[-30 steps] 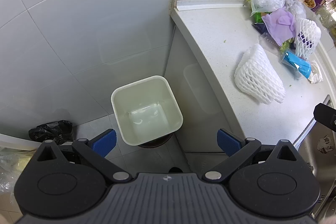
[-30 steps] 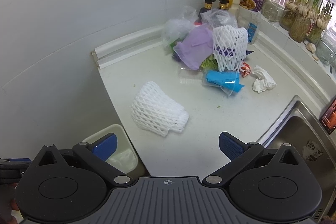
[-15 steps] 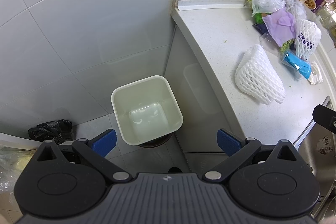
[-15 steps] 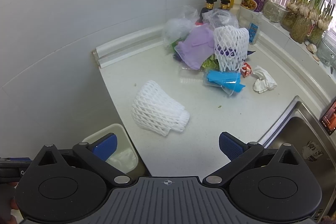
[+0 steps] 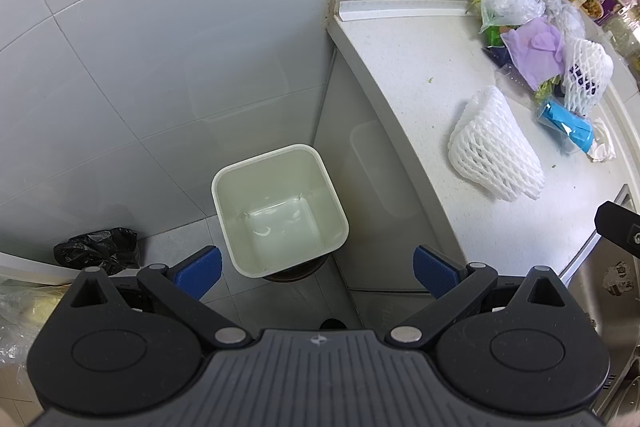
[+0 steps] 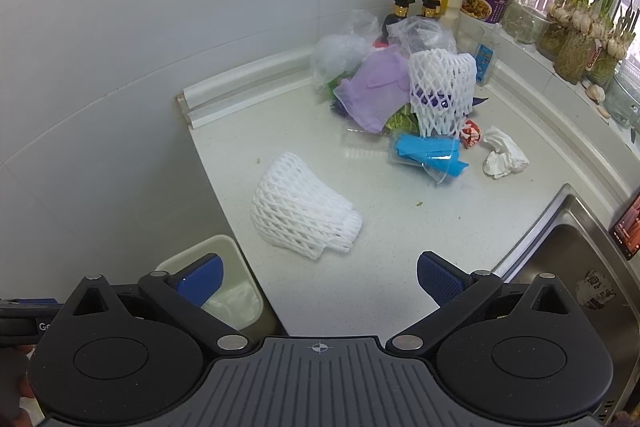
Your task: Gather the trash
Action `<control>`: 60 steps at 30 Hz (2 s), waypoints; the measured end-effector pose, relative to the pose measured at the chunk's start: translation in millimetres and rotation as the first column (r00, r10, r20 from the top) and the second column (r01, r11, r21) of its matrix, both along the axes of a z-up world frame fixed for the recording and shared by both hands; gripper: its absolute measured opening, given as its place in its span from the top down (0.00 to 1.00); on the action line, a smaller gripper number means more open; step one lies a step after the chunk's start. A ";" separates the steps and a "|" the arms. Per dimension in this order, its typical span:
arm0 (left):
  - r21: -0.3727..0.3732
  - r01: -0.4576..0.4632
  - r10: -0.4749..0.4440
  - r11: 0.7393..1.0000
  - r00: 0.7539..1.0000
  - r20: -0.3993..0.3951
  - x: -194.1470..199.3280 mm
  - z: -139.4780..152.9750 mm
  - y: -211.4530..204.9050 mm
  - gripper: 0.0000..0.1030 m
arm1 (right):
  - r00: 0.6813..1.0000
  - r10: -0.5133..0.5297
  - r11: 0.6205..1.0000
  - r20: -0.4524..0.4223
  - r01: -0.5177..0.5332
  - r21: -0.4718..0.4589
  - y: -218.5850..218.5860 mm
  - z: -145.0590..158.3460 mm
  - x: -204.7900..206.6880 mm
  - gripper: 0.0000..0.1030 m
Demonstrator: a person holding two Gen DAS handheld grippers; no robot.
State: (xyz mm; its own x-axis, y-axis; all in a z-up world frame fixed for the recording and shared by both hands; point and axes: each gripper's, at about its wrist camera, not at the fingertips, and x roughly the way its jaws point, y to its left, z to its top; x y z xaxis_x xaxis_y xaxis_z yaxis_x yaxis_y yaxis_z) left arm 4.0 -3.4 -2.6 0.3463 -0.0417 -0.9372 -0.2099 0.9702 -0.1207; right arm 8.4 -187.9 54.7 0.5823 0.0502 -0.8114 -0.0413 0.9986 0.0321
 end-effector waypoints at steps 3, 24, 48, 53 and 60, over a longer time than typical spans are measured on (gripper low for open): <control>0.000 0.000 0.000 1.000 1.000 0.000 -0.1 0.0 0.2 0.01 | 1.000 0.001 1.000 -0.001 -0.001 -0.002 0.1 -0.2 0.4 0.00; -0.125 0.118 -0.100 0.985 0.985 0.137 19.7 0.6 -23.4 0.01 | 0.995 -0.025 1.000 0.096 0.024 0.011 -56.9 -22.4 35.2 0.00; -0.418 0.102 -0.050 0.903 0.990 0.133 99.0 -50.2 -70.0 0.19 | 0.943 -0.088 0.985 0.322 0.034 0.171 -161.1 -68.8 158.7 0.01; -0.420 0.043 0.006 0.906 0.993 0.115 105.4 -55.5 -68.2 0.26 | 0.943 -0.083 0.983 0.323 0.023 0.184 -172.1 -75.6 175.5 0.02; -0.416 -0.001 0.041 0.909 0.995 0.088 108.1 -62.3 -65.7 0.47 | 0.939 -0.096 0.966 0.330 0.008 0.258 -180.4 -77.3 191.8 0.13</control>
